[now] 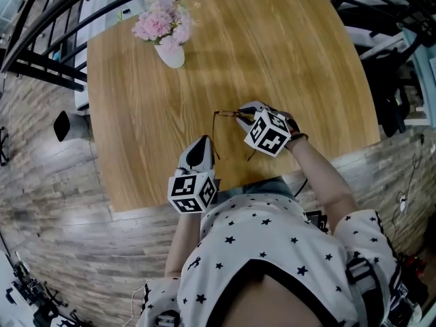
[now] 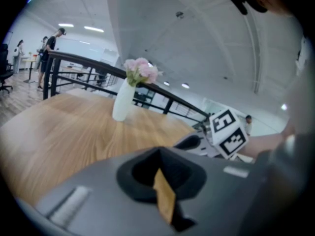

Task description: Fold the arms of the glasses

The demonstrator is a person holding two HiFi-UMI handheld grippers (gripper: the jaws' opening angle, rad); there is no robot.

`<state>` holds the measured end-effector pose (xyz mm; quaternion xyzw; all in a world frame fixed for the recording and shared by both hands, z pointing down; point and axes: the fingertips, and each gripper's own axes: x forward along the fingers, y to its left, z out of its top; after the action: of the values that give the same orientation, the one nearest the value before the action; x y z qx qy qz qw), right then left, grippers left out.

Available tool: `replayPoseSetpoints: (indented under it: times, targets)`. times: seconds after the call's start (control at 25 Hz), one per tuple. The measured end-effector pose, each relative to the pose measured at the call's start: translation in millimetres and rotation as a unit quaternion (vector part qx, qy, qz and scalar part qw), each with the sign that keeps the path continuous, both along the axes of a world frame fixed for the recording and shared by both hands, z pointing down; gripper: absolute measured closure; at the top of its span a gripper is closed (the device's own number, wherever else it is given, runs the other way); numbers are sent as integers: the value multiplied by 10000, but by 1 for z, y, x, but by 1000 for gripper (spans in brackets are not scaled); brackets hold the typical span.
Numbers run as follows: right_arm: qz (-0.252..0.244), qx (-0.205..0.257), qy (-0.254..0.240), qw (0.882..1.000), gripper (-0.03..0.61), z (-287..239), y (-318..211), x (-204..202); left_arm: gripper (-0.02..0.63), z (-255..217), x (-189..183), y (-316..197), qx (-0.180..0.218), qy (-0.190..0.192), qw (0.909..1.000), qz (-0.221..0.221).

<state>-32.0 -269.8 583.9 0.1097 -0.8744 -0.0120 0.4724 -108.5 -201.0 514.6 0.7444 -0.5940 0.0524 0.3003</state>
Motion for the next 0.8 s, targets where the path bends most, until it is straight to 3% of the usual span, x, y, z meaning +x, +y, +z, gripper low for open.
replayPoseSetpoints:
  times: [0.28,0.8]
  targets:
    - [-533,74,237,9983,557,1,-5,-7,607,-2,-1,-7,22,-23,10000,-47]
    - [-791,-28,431,9959,557,16,-6,-10,607,-2,-5,-10,22,4,9999,-100]
